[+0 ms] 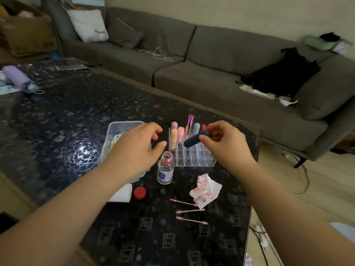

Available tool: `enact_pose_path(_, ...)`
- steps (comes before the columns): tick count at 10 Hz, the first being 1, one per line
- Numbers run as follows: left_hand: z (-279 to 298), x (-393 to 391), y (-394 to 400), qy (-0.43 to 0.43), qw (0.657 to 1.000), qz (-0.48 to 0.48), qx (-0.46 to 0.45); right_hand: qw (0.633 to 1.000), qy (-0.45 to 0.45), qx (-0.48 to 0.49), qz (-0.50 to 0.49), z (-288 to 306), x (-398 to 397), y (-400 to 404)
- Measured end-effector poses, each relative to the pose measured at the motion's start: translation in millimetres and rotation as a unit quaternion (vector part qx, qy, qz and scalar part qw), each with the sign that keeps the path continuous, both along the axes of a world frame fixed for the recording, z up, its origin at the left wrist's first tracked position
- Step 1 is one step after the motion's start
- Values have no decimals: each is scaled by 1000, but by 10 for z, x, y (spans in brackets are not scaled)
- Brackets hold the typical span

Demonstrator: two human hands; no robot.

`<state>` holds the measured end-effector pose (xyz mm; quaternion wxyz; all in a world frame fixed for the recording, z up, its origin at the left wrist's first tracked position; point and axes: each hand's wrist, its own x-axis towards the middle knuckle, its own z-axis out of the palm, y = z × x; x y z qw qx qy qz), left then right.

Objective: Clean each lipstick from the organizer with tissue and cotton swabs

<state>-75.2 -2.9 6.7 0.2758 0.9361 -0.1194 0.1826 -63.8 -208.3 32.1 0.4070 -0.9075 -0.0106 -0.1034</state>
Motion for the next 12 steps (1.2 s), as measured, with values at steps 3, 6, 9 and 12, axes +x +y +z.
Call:
enact_pose_path(3, -48, 476, 29, -3, 978, -17, 208, 982, 25, -176, 58, -77, 640, 229)
enact_pose_path(6, -146, 609, 81, -2, 981, -13, 191, 965, 50, -250, 59, -263, 874, 331)
enact_pose_path(9, -70, 617, 86, 0, 987, -14, 161, 946, 94, -296, 88, -285, 864, 367)
enact_pose_path(12, 62, 519, 133, 11, 981, -11, 194, 961, 15, -261, 89, -134, 624, 227)
